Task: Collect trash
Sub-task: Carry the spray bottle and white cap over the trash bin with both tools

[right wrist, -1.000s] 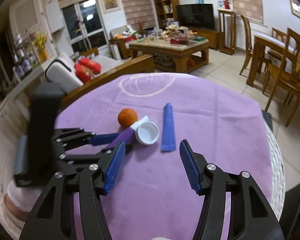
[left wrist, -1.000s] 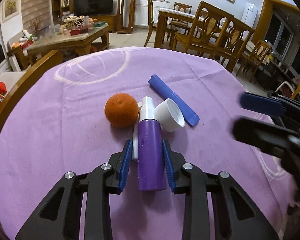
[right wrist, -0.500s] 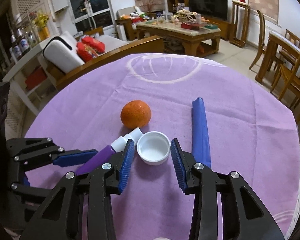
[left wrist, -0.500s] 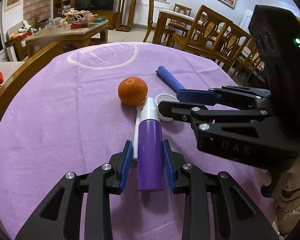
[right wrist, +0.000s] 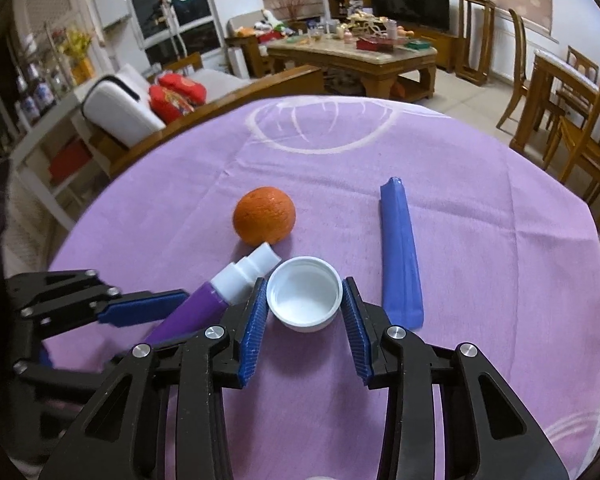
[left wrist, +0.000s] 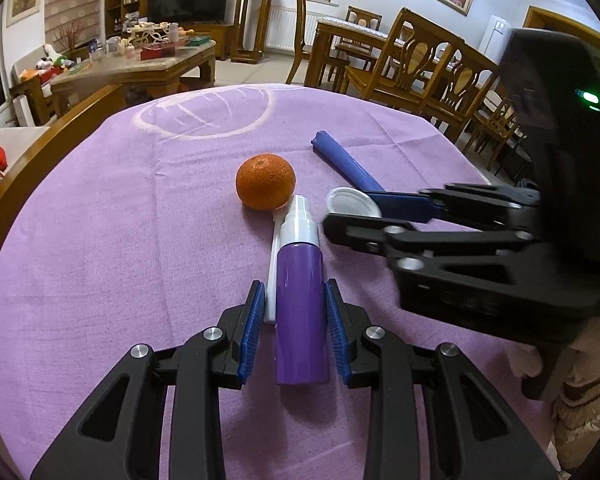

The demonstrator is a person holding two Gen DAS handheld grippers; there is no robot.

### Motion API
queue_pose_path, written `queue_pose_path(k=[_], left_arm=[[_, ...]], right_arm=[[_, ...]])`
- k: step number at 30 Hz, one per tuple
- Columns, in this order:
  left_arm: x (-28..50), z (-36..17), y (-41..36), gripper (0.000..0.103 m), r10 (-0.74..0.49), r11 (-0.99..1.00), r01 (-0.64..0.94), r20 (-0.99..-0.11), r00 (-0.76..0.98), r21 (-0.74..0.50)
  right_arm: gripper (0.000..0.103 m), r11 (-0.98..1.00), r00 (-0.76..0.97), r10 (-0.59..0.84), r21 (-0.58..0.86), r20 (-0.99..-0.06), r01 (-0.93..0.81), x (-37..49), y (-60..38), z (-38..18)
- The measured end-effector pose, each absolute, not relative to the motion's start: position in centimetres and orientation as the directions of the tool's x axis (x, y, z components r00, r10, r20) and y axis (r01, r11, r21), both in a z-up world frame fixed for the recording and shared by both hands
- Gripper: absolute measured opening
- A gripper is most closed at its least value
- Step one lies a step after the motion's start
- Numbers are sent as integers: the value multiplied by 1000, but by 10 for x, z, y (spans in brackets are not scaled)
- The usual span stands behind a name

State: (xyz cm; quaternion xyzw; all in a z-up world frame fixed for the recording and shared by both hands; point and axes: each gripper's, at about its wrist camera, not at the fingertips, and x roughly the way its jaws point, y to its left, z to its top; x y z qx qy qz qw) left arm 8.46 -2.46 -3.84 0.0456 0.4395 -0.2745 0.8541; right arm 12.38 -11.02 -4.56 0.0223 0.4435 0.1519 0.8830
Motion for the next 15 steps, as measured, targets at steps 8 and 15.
queue_pose_path(k=[8,15], left_arm=[[76,-31,-33,25,-440,836,536,-732,521,-120],[80,-35,-41,26,-383,847,528,-760,525,-63]], right_arm=[[38,938,621,346,259,-703,-230,71,-137,-23],[37,912,687,379,375,-619,-166,13,-189,-6]])
